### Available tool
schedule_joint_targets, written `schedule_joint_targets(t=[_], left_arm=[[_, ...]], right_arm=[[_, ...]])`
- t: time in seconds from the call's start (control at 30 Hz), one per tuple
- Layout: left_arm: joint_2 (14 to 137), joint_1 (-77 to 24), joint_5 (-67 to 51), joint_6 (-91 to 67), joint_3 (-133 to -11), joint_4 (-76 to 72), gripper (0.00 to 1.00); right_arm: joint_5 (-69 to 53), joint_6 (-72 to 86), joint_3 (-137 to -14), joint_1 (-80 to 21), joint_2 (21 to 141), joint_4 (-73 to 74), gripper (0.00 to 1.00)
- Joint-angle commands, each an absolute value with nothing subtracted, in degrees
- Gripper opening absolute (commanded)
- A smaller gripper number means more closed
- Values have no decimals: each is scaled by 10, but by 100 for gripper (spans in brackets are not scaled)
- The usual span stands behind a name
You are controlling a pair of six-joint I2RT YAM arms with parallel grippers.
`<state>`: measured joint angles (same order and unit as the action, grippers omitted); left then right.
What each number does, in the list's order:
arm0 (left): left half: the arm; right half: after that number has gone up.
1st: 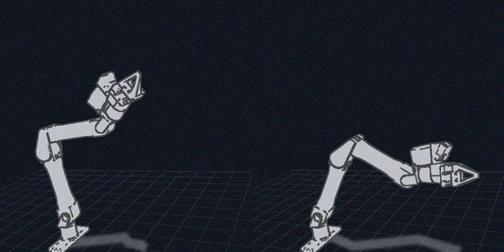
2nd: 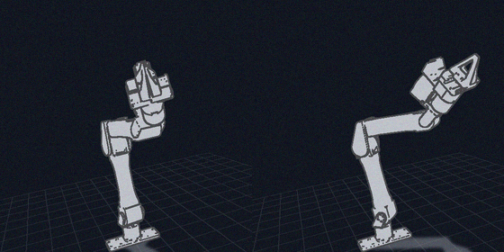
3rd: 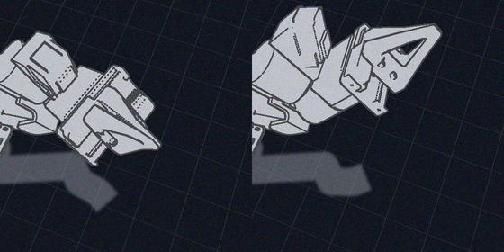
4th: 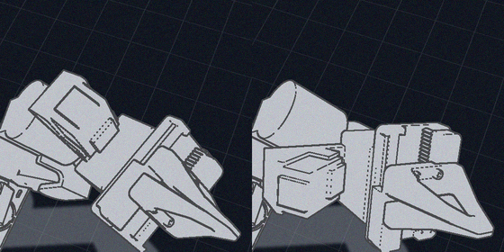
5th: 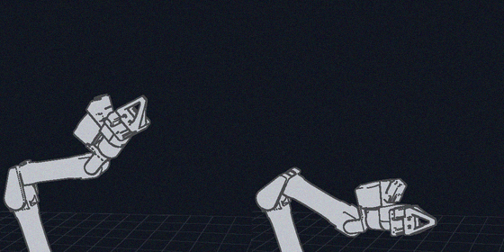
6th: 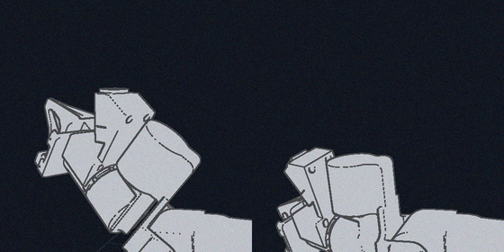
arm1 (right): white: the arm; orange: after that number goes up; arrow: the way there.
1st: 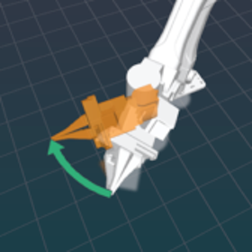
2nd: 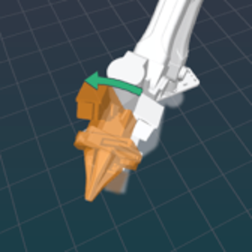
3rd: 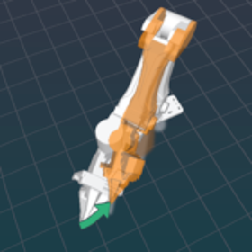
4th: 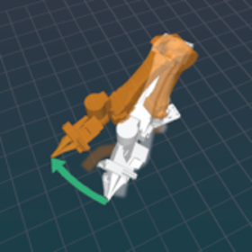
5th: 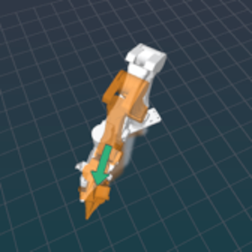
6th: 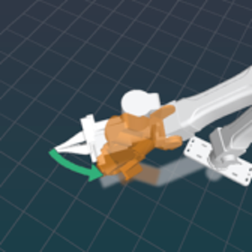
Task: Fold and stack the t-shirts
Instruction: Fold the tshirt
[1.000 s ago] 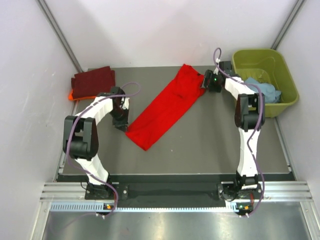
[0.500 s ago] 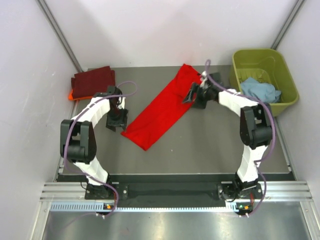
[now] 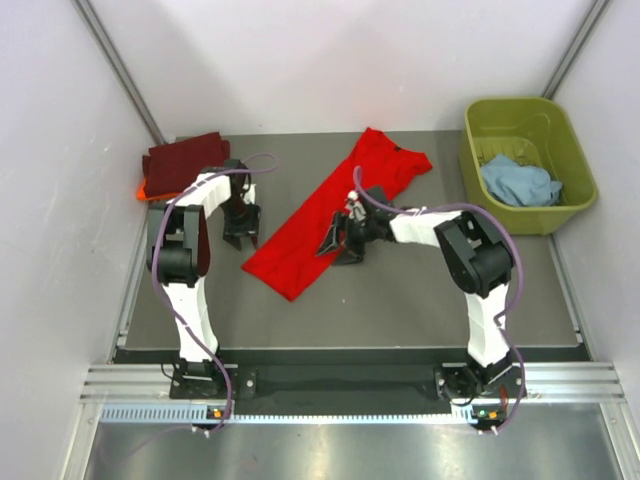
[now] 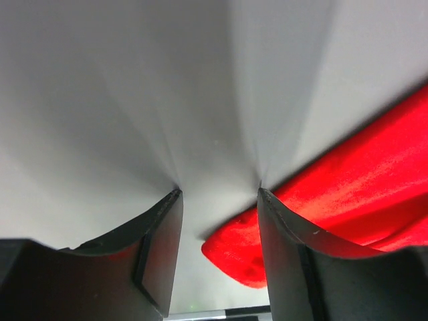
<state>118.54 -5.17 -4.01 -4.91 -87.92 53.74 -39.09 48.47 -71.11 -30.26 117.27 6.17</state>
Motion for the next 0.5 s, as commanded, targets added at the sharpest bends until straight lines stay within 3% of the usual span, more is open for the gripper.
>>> schedule_joint_targets(t=[0.0, 0.47], left_arm=[[1195, -37, -63, -64, -897, 556, 53], [1132, -29, -91, -69, -808, 541, 52]], right_arm=[[-413, 510, -704, -366, 1142, 5, 64], [-338, 501, -668, -455, 1109, 56, 61]])
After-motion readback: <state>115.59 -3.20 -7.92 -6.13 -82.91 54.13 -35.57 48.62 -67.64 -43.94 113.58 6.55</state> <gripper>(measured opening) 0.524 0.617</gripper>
